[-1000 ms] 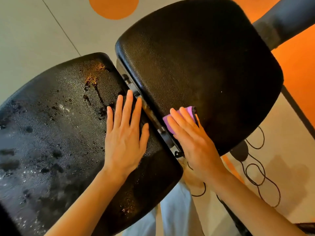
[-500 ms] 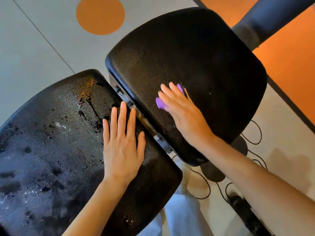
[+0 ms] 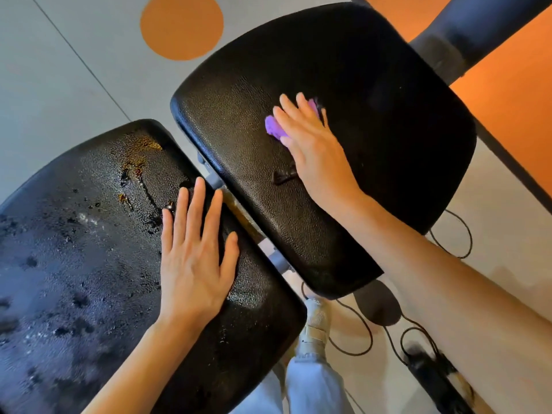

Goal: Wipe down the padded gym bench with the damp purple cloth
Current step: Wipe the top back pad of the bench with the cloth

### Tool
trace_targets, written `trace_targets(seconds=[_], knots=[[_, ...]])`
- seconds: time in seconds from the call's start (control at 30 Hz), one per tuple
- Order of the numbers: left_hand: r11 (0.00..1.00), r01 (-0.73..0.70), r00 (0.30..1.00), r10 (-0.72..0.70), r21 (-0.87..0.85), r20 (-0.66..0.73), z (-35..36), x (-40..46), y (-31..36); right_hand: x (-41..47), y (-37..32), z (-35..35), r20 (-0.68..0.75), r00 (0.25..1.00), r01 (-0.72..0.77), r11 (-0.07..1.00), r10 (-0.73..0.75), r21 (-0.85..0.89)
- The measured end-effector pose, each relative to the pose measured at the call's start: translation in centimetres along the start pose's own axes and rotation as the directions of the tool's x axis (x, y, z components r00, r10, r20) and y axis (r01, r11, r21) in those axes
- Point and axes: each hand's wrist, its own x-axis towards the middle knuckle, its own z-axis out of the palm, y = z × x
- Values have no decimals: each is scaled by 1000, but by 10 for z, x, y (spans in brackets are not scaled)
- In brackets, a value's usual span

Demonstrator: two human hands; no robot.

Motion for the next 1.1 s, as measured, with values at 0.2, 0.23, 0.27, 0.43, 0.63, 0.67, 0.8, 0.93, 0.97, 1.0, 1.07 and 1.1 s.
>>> trace_targets(seconds=[0.2, 0.23, 0.27, 0.43, 0.63, 0.67, 0.8, 0.93, 0.97, 1.0, 1.07, 1.1], knots=[[1000, -1, 1000, 1, -29, 8, -4, -1, 0, -104, 14, -18, 58, 991, 125, 992, -124, -8], [999, -5, 1000, 5, -33, 13, -4, -1, 0, -82, 16, -15, 32, 992, 119, 993, -119, -22], [999, -5, 1000, 6, -35, 14, -3, -1, 0, -54, 15, -11, 11, 996, 94, 995, -93, -45], [1000, -5, 1000, 5, -15, 18, -2, -1, -1, -43, 7, -7, -35, 999, -9, 999, 7, -45], [1000, -16, 1000, 16, -21, 21, -3, -1, -1, -60, 18, -9, 19, 1000, 26, 999, -25, -39], [1000, -16, 1000, 16, -18, 21, -2, -1, -2, -34, 18, -6, -23, 1000, -12, 999, 11, -45], [1000, -19, 999, 19, -10, 32, -1, -1, -2, -46, 12, -5, -50, 998, -44, 995, 40, -89], [998, -14, 999, 17, -55, 45, -7, -1, -1, -111, 9, -13, 89, 996, 20, 997, -13, -80], [998, -34, 998, 37, -60, 51, -8, -1, 2, -90, 14, -14, 62, 998, 23, 998, -20, -60], [995, -70, 996, 73, -66, 58, -8, -2, 5, -61, 19, -12, 18, 1000, 4, 998, -3, -56], [983, -158, 984, 165, -91, 69, -7, -3, 15, -12, 21, -13, -51, 996, -77, 996, 74, -47], [974, -204, 974, 212, -100, 77, -6, -3, 21, -6, 19, -13, -64, 992, -114, 992, 110, -53]])
